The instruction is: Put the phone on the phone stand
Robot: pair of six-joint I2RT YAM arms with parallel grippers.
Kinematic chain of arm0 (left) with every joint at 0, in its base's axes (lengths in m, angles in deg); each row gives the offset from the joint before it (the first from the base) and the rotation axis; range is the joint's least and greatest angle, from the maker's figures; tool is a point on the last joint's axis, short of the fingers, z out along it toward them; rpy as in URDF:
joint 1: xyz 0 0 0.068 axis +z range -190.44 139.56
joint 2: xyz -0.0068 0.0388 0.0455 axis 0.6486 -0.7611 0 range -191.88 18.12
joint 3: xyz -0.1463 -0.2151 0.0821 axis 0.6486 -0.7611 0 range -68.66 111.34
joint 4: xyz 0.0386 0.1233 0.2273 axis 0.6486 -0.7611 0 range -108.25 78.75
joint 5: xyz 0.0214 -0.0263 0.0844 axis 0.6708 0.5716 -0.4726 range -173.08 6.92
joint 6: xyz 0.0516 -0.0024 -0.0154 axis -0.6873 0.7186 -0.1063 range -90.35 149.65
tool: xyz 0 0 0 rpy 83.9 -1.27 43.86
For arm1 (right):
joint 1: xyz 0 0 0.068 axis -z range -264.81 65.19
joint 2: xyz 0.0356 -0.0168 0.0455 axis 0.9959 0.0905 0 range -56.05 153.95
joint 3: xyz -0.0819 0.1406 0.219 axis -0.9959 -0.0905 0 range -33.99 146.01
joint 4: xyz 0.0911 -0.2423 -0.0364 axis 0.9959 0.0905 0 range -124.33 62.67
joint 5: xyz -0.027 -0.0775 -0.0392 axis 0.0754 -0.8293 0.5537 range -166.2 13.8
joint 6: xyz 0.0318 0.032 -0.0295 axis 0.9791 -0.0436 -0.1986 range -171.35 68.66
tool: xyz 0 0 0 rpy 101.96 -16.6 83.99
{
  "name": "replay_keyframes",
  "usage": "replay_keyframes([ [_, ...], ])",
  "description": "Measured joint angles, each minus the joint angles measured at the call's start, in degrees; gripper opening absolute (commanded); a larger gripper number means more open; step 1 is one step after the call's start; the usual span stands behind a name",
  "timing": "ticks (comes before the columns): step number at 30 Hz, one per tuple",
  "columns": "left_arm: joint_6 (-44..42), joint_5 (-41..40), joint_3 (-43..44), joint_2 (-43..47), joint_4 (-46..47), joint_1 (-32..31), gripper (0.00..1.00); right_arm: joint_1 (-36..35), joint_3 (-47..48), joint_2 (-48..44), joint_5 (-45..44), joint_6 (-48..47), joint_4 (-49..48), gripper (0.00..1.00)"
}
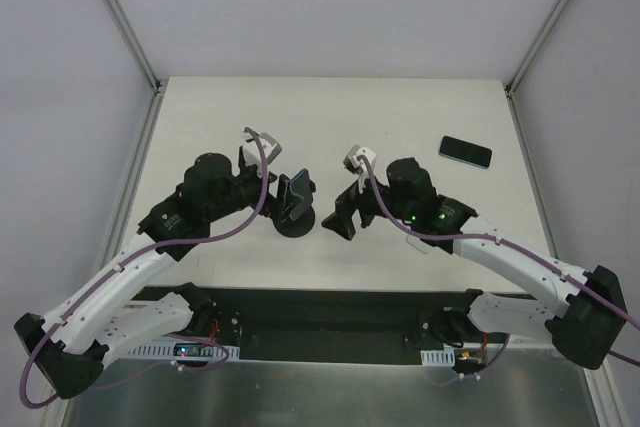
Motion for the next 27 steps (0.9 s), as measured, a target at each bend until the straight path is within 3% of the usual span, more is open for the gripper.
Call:
replay_keyframes([
  [5, 5.6, -2.8, 7.1, 3.3, -3.5, 0.9, 0.96, 1.8, 11.5, 7.0, -5.5, 0.2, 2.6, 0.97],
  [8, 9.3, -5.1, 7.1, 7.4, -5.2, 0.9, 0.98, -3.7, 13.6, 8.2, -14.4, 0.6, 0.3, 0.96],
  [14, 12.1, -7.1, 5.9, 12.2, -8.0, 0.9, 0.98, -13.9, 16.2, 13.2, -26.2, -1.0, -0.8, 0.97],
  [19, 11.1, -7.8, 4.5, 13.5, -9.3, 0.9, 0.98, -14.7, 18.8, 18.6, -33.6, -2.5, -1.0, 0.97],
  [27, 9.7, -7.6, 2.8, 13.5, -9.6, 0.9, 0.98, -14.4, 26.5, 25.5, -35.8, -2.7, -0.4, 0.98],
])
